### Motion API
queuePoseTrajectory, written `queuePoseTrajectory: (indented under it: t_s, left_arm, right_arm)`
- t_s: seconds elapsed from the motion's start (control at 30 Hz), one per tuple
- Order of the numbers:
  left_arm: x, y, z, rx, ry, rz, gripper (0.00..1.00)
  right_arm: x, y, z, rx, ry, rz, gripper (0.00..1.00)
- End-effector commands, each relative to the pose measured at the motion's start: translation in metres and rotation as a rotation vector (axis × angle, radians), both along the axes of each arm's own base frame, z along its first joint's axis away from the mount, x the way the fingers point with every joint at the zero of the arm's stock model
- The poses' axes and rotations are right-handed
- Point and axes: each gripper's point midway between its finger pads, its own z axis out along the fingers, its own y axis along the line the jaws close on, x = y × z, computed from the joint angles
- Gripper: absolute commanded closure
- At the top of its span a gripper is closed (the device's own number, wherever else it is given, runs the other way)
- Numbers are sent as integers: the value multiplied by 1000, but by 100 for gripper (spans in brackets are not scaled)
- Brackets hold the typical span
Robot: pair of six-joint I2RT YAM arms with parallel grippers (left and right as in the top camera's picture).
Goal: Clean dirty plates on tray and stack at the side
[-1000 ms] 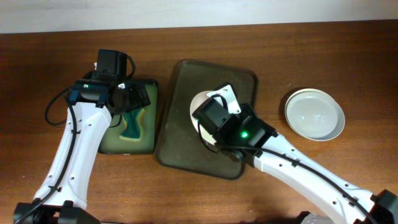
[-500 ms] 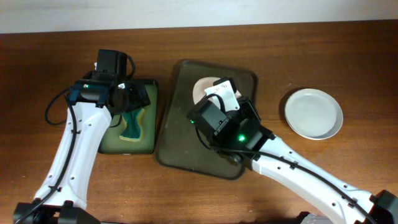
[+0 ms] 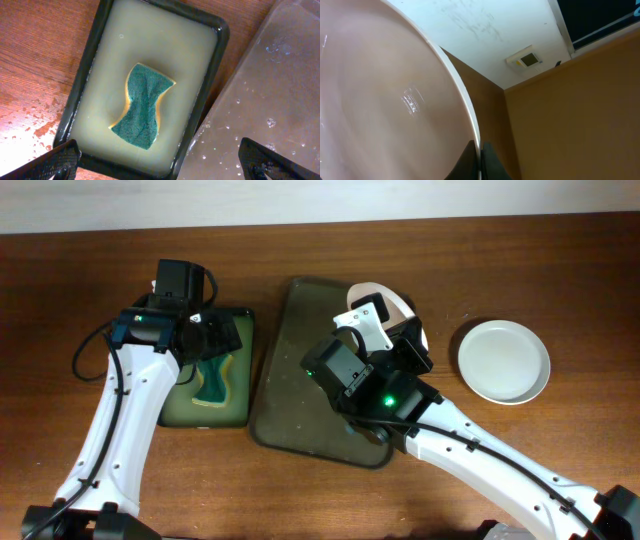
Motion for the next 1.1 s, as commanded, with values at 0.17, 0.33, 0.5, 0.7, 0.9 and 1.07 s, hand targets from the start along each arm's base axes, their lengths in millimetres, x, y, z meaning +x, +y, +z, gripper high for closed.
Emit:
queuePoseTrajectory:
  t_s: [0.17, 0.33, 0.5, 0.7, 0.9, 1.07]
  left_arm:
    - [3, -2, 8, -15, -23, 12, 1]
    - [3, -2, 8, -15, -23, 12, 1]
    - [3, -2, 8, -15, -23, 12, 1]
    - [3, -2, 7, -15, -23, 12, 0]
    - [3, -2, 8, -15, -23, 12, 1]
    - [3, -2, 8, -15, -23, 12, 1]
  right_arm:
    - [1, 2, 0, 33, 6, 13, 96]
    - [1, 3, 0, 35, 9, 15, 96]
    - [2, 7, -6, 55, 31, 31, 96]
    - [14, 4, -71, 570, 248, -13, 96]
    - [35, -158, -107, 1338, 343, -335, 96]
    - [1, -297, -199, 1453, 293, -796, 96]
